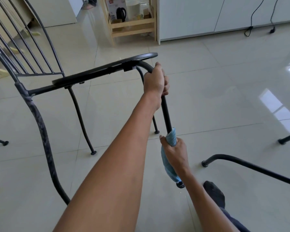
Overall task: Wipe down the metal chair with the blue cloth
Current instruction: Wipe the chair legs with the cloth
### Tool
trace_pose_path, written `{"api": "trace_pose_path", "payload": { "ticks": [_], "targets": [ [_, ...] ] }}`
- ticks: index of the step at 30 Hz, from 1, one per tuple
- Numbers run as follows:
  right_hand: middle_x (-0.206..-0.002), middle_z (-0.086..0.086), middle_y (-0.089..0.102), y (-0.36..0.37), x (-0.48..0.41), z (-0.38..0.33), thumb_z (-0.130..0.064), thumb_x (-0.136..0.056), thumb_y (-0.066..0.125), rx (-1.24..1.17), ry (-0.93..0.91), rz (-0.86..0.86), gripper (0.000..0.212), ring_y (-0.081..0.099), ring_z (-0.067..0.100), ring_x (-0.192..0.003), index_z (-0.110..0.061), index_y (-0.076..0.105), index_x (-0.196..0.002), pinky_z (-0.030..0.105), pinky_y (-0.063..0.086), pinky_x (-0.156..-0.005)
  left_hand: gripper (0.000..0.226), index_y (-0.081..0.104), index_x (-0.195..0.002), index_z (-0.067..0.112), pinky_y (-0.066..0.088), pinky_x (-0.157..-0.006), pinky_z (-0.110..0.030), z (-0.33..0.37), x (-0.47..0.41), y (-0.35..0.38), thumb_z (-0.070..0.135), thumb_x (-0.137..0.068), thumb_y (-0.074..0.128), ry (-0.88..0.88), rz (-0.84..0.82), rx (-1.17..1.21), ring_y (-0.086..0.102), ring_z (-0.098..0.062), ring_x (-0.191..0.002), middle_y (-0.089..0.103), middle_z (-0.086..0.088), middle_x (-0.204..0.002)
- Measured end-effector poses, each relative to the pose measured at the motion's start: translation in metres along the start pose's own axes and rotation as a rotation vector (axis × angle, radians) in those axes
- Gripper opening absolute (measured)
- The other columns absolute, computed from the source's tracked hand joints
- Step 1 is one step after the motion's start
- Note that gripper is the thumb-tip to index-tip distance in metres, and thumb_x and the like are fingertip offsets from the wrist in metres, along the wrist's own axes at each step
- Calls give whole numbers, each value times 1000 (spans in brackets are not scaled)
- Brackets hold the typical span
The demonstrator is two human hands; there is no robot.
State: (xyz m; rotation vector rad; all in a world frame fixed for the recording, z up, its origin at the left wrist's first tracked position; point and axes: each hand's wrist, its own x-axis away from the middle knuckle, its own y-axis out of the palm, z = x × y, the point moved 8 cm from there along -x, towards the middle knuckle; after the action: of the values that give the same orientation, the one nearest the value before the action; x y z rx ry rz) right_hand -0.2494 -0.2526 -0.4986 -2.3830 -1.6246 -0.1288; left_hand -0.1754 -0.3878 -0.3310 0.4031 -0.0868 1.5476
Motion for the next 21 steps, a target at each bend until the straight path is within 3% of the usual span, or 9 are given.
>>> {"api": "trace_pose_path", "payload": {
  "ticks": [12,18,21],
  "targets": [
    [-51,1,40,-16,26,70,-22,-86,69,116,149,31,38,34,13,-45,-12,43,-60,27,32,-45,43,21,-60,25,9,-40,-16,-3,-6,6,31,-102,33,1,-66,29,11,-12,-36,18,6,-44],
    [-44,-6,42,-25,39,91,-31,-83,71,216,158,135,42,36,12,-42,-15,43,-56,31,33,-44,44,22,-60,25,9,-40,-17,-5,-2,7,31,-102,32,-2,-108,46,11,-11,-36,18,6,-43],
    [-47,-4,45,-23,38,96,-29,-83,69,227,205,101,40,38,14,-45,-15,44,-56,33,35,-47,43,22,-61,25,8,-41,-18,-7,1,7,32,-102,33,10,-118,54,11,-11,-37,18,6,-44]
  ]
}}
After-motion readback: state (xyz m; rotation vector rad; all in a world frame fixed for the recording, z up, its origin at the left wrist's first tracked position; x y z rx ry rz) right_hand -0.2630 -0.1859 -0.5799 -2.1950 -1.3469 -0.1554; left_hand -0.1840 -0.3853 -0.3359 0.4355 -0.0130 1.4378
